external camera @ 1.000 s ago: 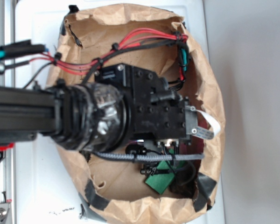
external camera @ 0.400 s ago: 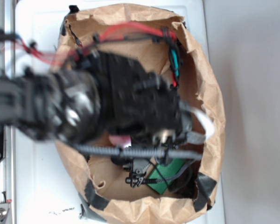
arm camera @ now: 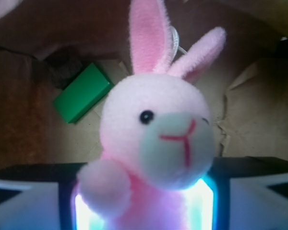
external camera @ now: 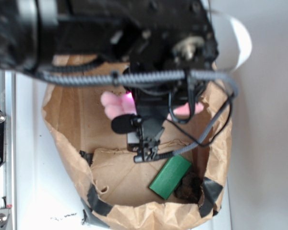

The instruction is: Grab the pink bunny.

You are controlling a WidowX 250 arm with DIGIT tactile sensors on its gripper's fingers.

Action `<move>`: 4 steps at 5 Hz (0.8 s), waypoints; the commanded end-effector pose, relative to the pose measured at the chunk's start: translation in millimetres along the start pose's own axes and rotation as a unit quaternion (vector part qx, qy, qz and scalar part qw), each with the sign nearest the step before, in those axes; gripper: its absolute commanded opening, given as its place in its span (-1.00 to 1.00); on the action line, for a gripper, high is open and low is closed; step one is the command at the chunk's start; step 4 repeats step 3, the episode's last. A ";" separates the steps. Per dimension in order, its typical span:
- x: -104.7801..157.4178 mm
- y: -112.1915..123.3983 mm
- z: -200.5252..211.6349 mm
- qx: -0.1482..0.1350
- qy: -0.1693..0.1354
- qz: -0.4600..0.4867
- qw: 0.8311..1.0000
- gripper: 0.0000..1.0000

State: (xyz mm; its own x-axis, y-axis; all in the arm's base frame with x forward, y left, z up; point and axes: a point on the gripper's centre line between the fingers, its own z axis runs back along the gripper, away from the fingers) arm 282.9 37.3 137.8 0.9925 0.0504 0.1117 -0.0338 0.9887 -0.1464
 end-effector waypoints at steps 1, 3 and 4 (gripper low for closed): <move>-10.5 2.9 46.5 0.050 -0.085 0.015 0.995 -1.00; -12.6 -5.4 40.1 0.097 -0.086 0.007 0.991 -1.00; -12.6 -5.4 40.1 0.097 -0.086 0.007 0.991 -1.00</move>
